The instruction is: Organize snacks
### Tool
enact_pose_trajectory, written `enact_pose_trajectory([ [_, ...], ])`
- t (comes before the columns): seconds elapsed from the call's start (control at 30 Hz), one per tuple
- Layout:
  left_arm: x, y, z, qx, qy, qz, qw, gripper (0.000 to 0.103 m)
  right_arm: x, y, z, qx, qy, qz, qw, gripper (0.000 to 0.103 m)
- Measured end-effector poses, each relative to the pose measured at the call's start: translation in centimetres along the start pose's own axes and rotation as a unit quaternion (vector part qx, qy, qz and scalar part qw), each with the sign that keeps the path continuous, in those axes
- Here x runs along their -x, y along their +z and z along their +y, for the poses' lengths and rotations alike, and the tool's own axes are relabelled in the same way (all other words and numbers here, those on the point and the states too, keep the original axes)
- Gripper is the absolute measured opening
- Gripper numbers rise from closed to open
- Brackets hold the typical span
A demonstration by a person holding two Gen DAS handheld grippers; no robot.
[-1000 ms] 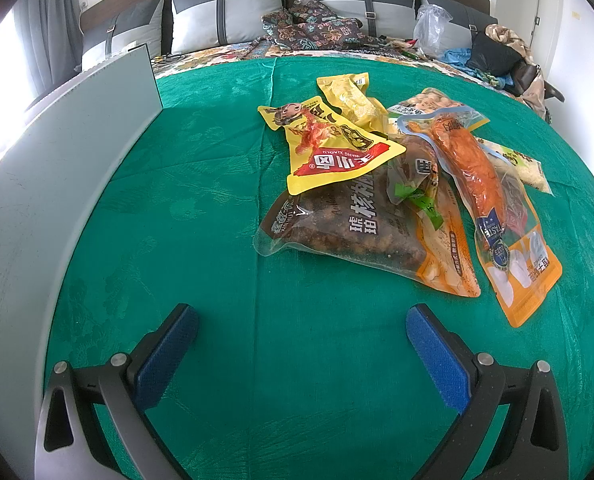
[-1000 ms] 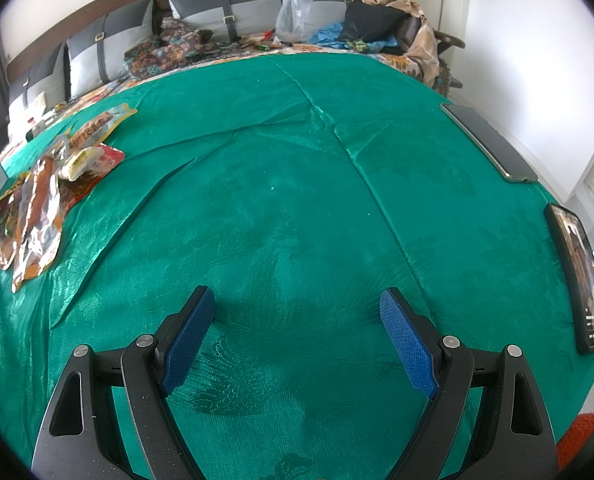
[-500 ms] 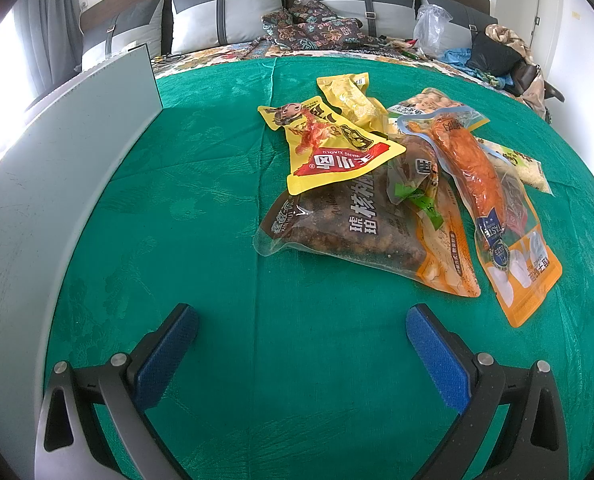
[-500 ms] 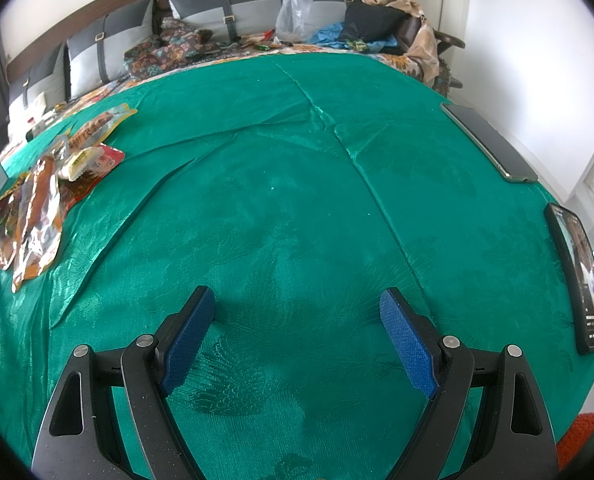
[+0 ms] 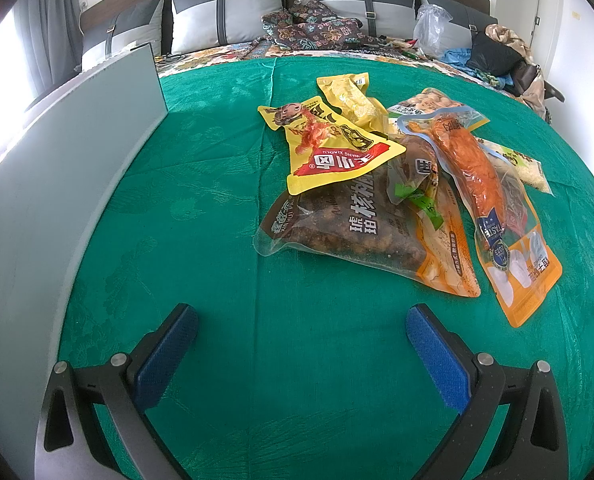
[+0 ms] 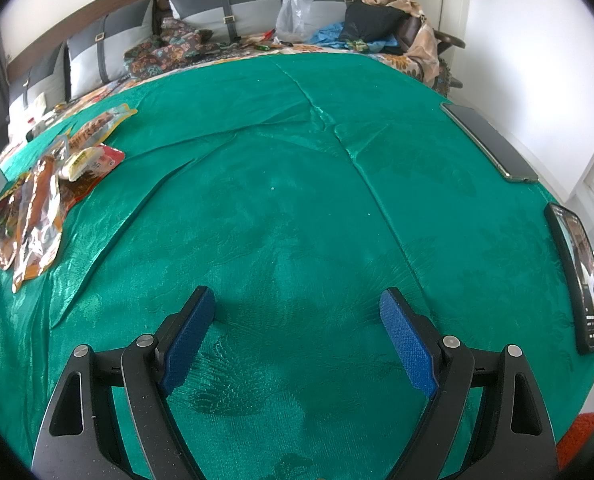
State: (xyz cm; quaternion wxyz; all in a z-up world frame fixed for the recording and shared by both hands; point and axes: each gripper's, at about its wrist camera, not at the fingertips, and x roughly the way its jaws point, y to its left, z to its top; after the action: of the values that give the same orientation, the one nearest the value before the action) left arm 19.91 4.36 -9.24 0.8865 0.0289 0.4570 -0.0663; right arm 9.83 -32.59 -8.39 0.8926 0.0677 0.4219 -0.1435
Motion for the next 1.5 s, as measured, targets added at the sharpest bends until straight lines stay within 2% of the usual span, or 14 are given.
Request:
enact_pose_trajectory([
  [1.33, 0.1, -0.1, -0.1, 0.002, 0.000, 0.001, 1.0000, 0.103, 0.1, 0.0, 0.0, 0.000, 0.000, 0.000, 1.000, 0.088],
  [1.5, 1.0, -0.9, -0.2, 0.002, 0.001, 0.045, 0.9990, 0.103, 0.0, 0.0, 0.0, -0.001, 0.001, 0.000, 1.000, 0.088],
])
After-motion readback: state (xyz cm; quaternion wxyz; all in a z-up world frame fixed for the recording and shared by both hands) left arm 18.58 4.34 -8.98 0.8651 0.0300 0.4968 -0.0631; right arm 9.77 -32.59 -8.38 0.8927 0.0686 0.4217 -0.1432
